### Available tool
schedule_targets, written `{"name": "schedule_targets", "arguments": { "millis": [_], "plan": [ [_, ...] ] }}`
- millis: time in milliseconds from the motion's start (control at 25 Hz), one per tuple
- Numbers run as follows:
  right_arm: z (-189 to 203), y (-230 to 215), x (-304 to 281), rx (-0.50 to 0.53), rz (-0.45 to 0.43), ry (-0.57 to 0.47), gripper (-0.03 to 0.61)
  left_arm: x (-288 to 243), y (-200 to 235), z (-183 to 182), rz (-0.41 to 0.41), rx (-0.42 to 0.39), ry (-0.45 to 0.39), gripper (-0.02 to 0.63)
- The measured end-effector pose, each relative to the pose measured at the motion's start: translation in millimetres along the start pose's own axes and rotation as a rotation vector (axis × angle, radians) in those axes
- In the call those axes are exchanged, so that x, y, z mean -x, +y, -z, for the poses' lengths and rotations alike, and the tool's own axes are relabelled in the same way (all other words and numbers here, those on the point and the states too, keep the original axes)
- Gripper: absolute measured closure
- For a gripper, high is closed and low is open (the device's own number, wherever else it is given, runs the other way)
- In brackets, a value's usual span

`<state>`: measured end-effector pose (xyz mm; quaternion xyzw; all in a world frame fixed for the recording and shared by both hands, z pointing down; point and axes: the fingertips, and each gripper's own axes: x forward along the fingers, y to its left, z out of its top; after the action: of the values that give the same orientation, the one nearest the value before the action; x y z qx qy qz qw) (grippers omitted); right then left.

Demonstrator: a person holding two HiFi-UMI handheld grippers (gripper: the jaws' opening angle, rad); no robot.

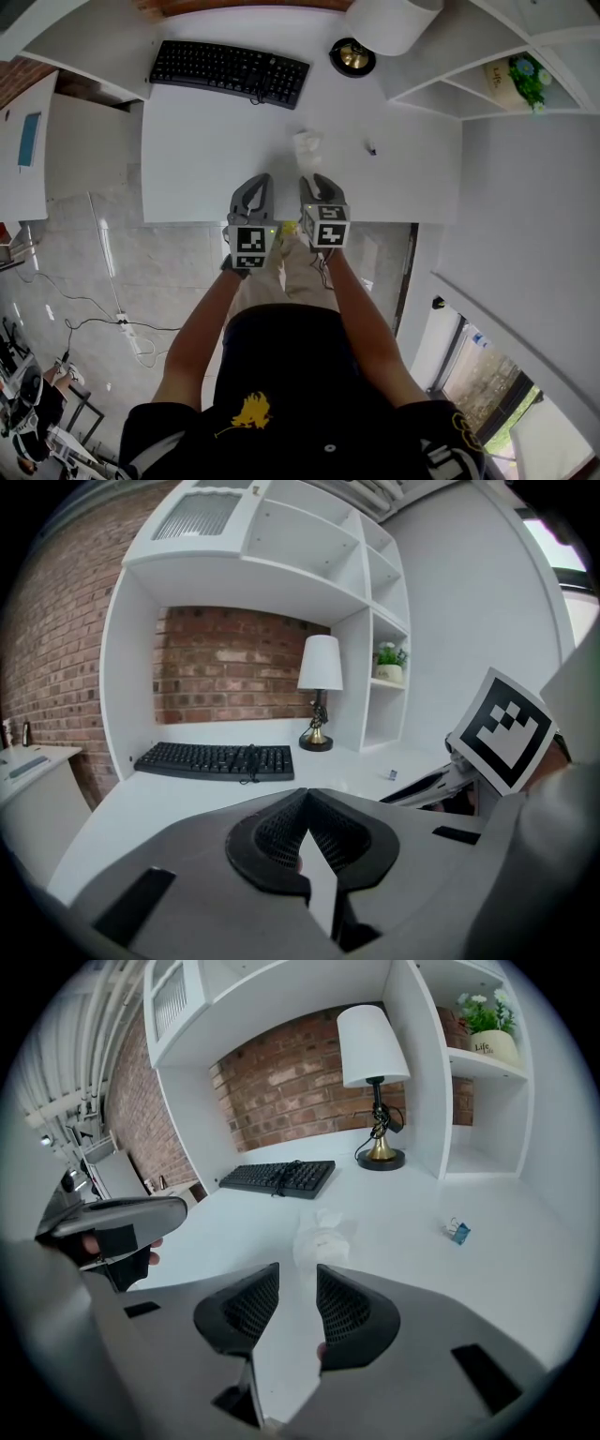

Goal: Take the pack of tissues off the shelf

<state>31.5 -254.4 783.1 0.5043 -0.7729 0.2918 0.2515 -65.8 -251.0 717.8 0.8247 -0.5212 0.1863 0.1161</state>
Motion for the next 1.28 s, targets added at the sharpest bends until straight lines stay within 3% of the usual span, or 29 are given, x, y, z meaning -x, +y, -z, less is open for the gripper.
{"name": "schedule_targets", "arguments": {
  "millis": [160,440,920,1120,1280],
  "plan": [
    [-19.5,5.5,14.3,-0.032,0.005,-0.041,0.454,10.1,10.2,-17.2,-0.018,0.008,-0.011,0.595],
    [-71.2,7.0,37.0,0.022,0.008,-0.128,0.457,7.2,16.2,-68.3,-0.040,0.028,-0.081,0.595],
    [-167.3,-0.1,61.1,0.065,0.050,-0.279,0.525,7.3,30.9,-141.3,-0.067,0.004,-0.181,0.595],
    [-212.8,-8.1,87.1,0.111,0.074,-0.384,0.574,6.1,46.6,-181.7,-0.086,-0.031,-0.247,0.595],
    [-242.9,-8.7,109.1,0.139,0.071,-0.459,0.574,7.9,54.1,-209.2,-0.091,-0.034,-0.288,0.595]
  ]
}}
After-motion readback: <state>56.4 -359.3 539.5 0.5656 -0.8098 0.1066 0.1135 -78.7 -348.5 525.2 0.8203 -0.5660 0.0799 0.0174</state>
